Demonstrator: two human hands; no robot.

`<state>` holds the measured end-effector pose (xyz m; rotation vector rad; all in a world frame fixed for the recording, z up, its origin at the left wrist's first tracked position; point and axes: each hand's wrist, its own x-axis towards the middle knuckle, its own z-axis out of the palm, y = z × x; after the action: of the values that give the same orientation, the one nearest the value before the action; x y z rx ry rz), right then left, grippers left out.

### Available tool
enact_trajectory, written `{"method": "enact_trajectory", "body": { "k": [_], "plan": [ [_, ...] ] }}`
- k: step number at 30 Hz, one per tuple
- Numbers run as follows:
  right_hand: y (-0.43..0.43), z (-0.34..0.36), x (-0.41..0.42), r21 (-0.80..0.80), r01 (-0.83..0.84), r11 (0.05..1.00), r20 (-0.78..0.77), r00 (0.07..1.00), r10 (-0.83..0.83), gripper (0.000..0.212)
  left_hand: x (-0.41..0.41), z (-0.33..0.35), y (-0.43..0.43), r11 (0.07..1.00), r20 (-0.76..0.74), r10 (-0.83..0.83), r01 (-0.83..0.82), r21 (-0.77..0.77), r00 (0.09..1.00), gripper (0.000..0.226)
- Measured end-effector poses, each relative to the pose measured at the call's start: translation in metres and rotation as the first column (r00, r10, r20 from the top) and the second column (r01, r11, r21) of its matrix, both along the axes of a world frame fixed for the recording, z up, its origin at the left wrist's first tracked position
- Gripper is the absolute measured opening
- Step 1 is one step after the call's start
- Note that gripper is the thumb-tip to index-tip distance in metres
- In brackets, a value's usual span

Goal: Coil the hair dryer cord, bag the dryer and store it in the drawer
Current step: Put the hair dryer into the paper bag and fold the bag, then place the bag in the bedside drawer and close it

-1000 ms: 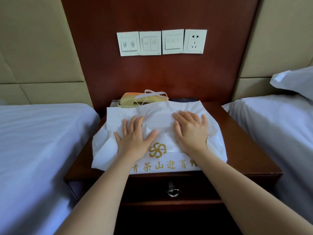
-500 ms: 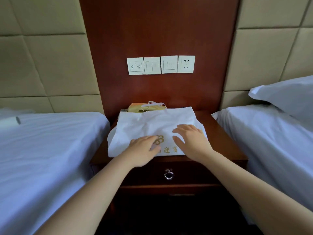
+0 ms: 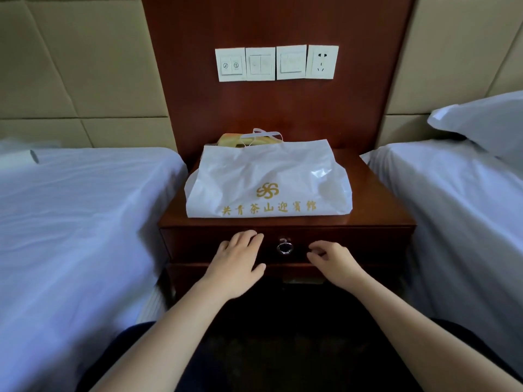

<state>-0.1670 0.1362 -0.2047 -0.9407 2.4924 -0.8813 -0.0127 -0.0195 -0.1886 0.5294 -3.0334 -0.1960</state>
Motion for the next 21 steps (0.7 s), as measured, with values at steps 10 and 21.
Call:
{"method": "enact_trajectory", "body": {
  "k": [10,21],
  "plan": [
    [-0.055,-0.023,0.013,-0.262,0.192,0.946,0.485,0.874,-0.043,0.019,-0.016,-0.016,-0.002,0.996,-0.101,-0.053,0.045,-0.077,0.993,0.068],
    [-0.057,-0.024,0.013,-0.212,0.163,0.964,0.459,0.887,-0.049,0.031,0.000,-0.017,-0.012,0.993,-0.216,-0.006,-0.019,-0.116,0.976,0.064]
  ]
}}
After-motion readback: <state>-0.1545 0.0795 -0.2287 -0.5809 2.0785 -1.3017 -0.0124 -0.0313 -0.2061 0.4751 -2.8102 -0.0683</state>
